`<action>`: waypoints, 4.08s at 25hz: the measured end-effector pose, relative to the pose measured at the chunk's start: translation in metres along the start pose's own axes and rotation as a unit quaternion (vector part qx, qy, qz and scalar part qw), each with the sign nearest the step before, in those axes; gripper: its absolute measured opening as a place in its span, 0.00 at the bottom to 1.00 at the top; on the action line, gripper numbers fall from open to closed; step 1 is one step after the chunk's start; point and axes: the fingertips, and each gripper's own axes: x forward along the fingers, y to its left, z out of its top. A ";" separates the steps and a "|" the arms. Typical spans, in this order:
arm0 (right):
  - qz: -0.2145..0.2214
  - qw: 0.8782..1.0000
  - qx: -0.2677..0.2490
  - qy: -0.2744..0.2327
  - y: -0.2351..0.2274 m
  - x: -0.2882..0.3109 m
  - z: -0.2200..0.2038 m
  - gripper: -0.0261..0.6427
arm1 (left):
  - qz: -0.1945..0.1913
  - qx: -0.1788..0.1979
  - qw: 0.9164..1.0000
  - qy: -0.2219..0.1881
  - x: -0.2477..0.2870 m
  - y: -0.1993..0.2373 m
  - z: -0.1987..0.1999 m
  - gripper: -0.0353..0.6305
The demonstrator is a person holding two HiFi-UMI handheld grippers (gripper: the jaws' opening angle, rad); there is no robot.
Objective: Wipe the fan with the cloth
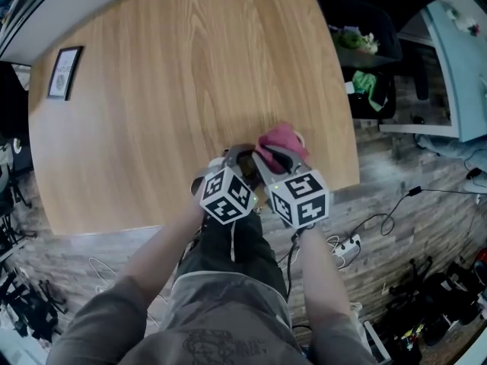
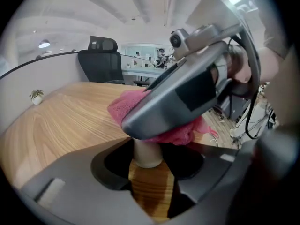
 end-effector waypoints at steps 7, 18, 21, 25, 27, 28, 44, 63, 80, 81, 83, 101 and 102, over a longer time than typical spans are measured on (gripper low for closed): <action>0.053 0.997 0.006 0.063 0.001 -0.017 -0.017 0.15 | -0.002 0.002 1.000 0.000 -0.001 -0.001 -0.001 0.35; -0.150 0.985 0.070 -0.056 -0.100 -0.071 0.011 0.15 | -0.015 -0.008 1.000 -0.001 -0.001 -0.001 -0.001 0.35; -0.165 0.979 0.084 -0.088 -0.097 -0.065 0.019 0.15 | -0.014 -0.007 1.000 0.000 -0.003 0.000 -0.001 0.35; -0.124 0.989 0.045 -0.068 -0.060 -0.041 0.019 0.15 | -0.013 -0.006 1.000 0.000 -0.002 -0.001 0.000 0.35; -0.104 0.993 0.021 -0.047 -0.041 -0.031 0.016 0.15 | -0.013 -0.006 1.000 0.000 -0.001 0.000 0.000 0.35; -0.090 0.995 0.011 -0.033 -0.031 -0.025 0.012 0.15 | -0.013 -0.006 1.000 0.000 -0.001 0.000 0.000 0.35; -0.053 0.998 -0.038 0.024 -0.035 -0.030 0.000 0.15 | -0.023 -0.003 1.000 0.000 0.001 -0.002 0.000 0.35; -0.196 0.973 0.039 -0.112 -0.070 -0.141 0.058 0.15 | -0.006 -0.050 0.999 -0.021 -0.032 0.011 0.032 0.35; -0.213 0.932 -0.058 -0.287 0.038 -0.294 0.151 0.15 | 0.105 -0.017 0.969 -0.222 -0.229 0.036 0.175 0.15; -0.213 0.929 -0.063 -0.295 0.045 -0.302 0.154 0.15 | 0.111 -0.015 0.966 -0.231 -0.240 0.035 0.181 0.14; -0.214 0.923 -0.074 -0.311 0.056 -0.318 0.162 0.15 | 0.121 -0.006 0.961 -0.249 -0.259 0.035 0.195 0.13; -0.193 0.919 -0.096 -0.331 0.121 -0.360 0.155 0.15 | 0.137 -0.004 0.942 -0.307 -0.342 -0.002 0.225 0.06; -0.188 0.921 -0.095 -0.327 0.124 -0.357 0.152 0.15 | 0.136 -0.007 0.943 -0.305 -0.343 -0.005 0.224 0.06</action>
